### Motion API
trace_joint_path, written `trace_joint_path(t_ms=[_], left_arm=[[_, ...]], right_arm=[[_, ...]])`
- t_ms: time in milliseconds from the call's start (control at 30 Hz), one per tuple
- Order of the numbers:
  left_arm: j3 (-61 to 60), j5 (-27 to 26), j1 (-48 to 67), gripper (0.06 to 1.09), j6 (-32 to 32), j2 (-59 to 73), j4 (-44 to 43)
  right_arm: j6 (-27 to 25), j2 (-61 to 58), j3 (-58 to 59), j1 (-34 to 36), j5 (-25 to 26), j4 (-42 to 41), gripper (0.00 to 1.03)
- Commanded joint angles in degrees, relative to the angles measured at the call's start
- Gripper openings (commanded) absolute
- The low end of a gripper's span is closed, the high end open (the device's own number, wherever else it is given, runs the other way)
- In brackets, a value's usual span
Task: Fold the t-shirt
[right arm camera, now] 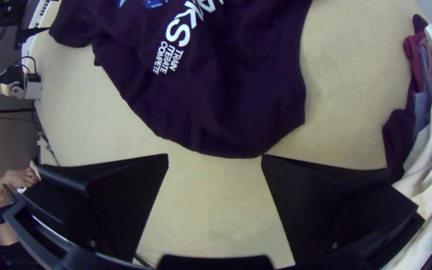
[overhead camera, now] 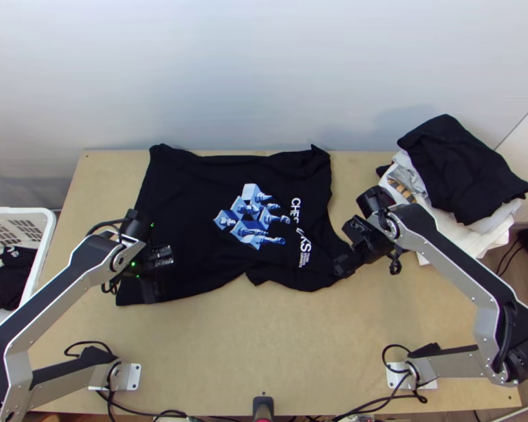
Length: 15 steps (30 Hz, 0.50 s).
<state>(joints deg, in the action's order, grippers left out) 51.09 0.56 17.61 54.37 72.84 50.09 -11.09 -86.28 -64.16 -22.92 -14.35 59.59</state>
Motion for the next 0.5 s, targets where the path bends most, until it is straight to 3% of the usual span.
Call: trace_joint_path(t_ms=[0, 467], left_arm=[[-4.60, 1.46, -0.38, 0.97, 2.14, -0.59, -2.71], [-10.49, 1.99, -3.19, 0.95, 6.10, -3.14, -6.40]], right_arm=[[0.63, -0.82, 3.43, 0.68, 0.46, -2.38, 0.83], [1.42, -5.39, 3.43, 1.74, 1.17, -6.33, 0.83]])
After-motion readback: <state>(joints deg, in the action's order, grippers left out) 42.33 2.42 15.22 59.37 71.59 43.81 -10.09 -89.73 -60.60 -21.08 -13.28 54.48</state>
